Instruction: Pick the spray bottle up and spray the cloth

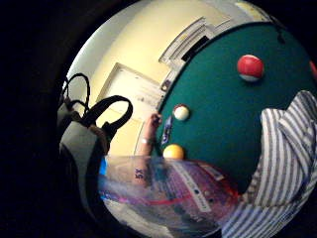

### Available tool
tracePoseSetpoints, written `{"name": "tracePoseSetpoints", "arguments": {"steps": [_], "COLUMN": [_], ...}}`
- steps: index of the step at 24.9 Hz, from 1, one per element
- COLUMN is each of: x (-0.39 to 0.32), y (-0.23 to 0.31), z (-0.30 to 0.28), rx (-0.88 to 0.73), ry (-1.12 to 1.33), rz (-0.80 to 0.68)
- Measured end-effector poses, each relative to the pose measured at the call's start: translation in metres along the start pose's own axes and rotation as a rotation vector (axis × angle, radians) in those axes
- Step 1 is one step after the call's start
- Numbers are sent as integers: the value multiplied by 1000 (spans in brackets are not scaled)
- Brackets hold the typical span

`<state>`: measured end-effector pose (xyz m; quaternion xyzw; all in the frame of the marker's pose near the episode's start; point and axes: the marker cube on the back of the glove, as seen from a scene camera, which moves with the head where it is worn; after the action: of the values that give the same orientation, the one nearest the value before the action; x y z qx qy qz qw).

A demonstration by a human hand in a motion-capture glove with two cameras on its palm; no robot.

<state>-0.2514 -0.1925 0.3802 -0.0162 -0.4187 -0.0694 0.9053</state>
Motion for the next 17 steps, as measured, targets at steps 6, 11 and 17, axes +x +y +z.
{"name": "tracePoseSetpoints", "arguments": {"steps": [6,11,17], "x": [16,24,30], "y": [-23,-48,-68], "z": [24,43,60], "rx": [35,47,59], "ry": [44,53,60], "rz": [-22,-40,-56]}}
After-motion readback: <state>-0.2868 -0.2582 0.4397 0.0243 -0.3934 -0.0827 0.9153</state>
